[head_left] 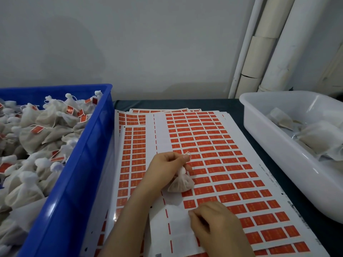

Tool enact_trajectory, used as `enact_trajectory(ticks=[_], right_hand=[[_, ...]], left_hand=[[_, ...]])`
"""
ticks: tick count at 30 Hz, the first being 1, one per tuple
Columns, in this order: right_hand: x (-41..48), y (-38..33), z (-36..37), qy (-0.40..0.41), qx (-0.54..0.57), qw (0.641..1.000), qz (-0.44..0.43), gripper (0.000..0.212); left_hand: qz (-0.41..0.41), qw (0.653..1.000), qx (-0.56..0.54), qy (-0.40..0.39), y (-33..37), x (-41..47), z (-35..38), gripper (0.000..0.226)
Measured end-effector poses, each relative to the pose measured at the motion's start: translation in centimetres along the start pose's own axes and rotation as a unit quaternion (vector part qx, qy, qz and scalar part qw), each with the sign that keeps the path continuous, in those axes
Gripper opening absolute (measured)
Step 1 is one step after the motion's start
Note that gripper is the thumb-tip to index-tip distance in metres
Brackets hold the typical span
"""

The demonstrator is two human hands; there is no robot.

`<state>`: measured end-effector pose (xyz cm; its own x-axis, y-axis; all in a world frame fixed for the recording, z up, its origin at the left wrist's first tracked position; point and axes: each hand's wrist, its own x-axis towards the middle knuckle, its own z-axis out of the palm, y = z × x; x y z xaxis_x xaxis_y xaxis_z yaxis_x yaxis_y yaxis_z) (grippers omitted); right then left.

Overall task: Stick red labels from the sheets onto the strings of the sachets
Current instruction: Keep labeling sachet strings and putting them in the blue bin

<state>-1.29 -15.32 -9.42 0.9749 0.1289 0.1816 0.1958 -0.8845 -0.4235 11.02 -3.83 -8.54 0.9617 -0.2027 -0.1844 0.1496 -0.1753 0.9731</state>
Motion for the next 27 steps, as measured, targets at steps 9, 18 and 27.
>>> enact_trajectory(ticks=[9, 18, 27], right_hand=[[0.0, 0.4, -0.7, -0.04, 0.049, 0.992, 0.108, 0.032], [-0.7, 0.8, 0.6, -0.196, -0.167, 0.966, 0.03, 0.134], [-1.3, -0.2, -0.7, -0.119, 0.002, 0.978, 0.174, 0.07]], left_hand=[[-0.002, 1.0, 0.003, -0.007, 0.3, -0.3, 0.0, 0.018], [-0.023, 0.991, -0.127, -0.047, 1.5, -1.1, -0.5, 0.026], [-0.112, 0.976, -0.104, 0.158, 5.5, -5.0, -3.4, 0.031]])
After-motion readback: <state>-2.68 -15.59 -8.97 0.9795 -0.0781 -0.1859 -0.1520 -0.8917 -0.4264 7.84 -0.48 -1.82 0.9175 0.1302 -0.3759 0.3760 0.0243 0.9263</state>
